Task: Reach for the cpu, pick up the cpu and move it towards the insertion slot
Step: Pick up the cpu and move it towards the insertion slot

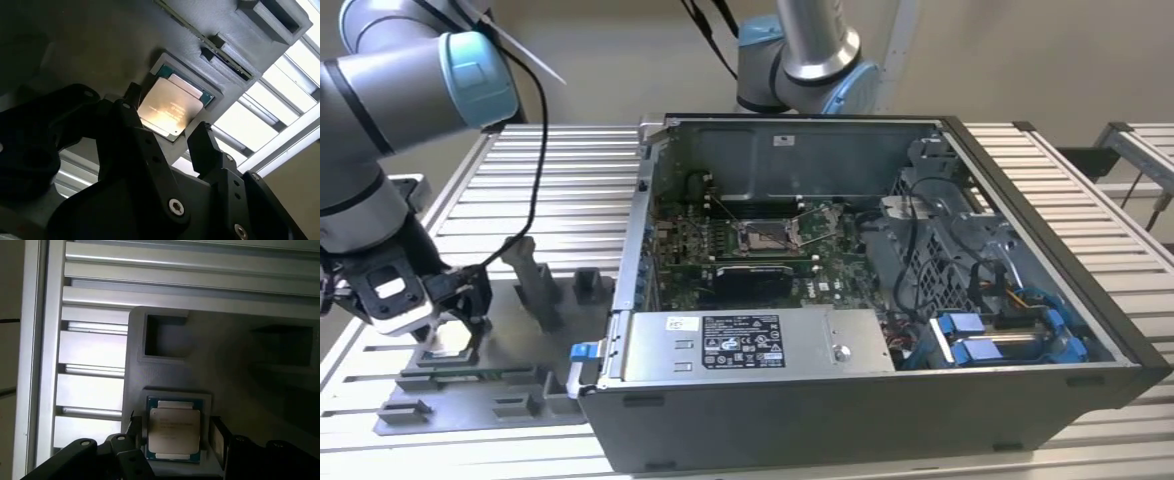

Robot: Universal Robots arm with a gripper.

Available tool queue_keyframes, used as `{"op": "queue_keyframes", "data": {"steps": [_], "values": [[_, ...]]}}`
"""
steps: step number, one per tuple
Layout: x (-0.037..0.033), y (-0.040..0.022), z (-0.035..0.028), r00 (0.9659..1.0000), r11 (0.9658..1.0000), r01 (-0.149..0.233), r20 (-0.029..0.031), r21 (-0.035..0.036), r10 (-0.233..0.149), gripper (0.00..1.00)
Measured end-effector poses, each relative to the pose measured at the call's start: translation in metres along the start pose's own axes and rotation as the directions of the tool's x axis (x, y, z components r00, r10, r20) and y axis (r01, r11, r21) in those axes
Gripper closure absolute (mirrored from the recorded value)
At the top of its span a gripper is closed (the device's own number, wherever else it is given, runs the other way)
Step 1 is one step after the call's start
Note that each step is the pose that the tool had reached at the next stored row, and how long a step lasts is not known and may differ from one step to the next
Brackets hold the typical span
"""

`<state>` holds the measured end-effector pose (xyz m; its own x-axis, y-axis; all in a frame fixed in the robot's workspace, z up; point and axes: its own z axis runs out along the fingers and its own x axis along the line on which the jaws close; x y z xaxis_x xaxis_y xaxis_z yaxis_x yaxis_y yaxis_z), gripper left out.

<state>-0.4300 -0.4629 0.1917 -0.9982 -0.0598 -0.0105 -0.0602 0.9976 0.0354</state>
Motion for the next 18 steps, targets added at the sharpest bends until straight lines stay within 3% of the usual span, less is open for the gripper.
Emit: {"op": "queue_keyframes", "data": {"steps": [6, 11, 18], "values": [[0.0001, -0.0003, 0.0057, 1.0000, 1.0000, 0.000, -0.0003, 0.0002, 0.000, 0.00], [0.0001, -0.0003, 0.0065, 1.0000, 1.0000, 0.000, -0.0002, 0.0001, 0.000, 0.00], [0.0005, -0.0050, 0.0063, 1.0000, 1.0000, 0.000, -0.0001, 0.0001, 0.000, 0.00]]}}
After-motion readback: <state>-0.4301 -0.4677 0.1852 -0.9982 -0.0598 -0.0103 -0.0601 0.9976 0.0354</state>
